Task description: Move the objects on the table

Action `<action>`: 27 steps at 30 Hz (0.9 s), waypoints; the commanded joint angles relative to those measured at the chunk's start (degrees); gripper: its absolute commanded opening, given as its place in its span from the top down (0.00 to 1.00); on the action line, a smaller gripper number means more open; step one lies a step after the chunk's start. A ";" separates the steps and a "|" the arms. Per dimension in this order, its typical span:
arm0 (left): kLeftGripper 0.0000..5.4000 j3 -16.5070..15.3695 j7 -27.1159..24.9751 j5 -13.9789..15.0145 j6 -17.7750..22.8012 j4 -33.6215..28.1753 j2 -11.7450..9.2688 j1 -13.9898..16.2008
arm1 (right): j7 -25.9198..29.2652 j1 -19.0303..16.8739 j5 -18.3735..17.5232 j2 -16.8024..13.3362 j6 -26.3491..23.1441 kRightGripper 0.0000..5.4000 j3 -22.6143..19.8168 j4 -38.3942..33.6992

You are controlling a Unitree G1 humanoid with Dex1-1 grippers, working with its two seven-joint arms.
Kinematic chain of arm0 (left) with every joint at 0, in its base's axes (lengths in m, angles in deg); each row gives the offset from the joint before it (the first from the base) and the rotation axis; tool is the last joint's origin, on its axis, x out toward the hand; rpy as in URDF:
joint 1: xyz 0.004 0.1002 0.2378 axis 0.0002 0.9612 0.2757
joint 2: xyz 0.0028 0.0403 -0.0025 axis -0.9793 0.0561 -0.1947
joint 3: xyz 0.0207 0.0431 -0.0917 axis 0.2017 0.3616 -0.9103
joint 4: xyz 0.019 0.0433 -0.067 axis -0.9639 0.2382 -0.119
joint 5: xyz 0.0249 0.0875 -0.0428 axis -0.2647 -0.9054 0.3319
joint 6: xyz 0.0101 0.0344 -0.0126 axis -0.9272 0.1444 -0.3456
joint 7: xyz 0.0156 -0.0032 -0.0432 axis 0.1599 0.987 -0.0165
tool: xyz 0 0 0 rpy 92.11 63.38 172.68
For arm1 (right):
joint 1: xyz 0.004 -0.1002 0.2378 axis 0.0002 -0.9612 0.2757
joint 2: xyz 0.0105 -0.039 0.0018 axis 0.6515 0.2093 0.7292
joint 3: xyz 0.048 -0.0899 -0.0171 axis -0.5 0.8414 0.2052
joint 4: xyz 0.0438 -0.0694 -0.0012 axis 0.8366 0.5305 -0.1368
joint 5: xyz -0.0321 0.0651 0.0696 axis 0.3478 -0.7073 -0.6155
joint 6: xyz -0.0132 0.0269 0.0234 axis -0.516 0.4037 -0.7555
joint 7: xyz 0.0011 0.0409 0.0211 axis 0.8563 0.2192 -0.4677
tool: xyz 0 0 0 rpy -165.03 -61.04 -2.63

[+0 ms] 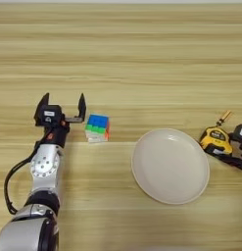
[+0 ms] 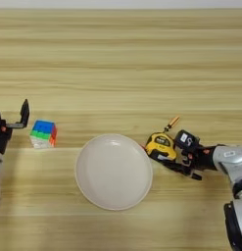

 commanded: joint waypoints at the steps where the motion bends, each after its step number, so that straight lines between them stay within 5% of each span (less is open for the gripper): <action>1: 0.00 0.22 0.18 -0.42 -0.41 0.00 -0.16 -0.03 | -0.69 -0.40 0.37 -0.34 -0.09 0.18 0.59 0.31; 10: 0.00 0.26 0.23 -0.49 -0.44 0.01 -0.14 -0.05 | -0.94 0.12 -1.52 -0.20 -0.28 0.00 -0.69 0.22; 27: 0.00 0.48 0.44 -0.57 -0.60 -0.40 0.08 0.26 | 2.41 1.85 -7.50 0.80 3.21 0.00 -5.08 -3.21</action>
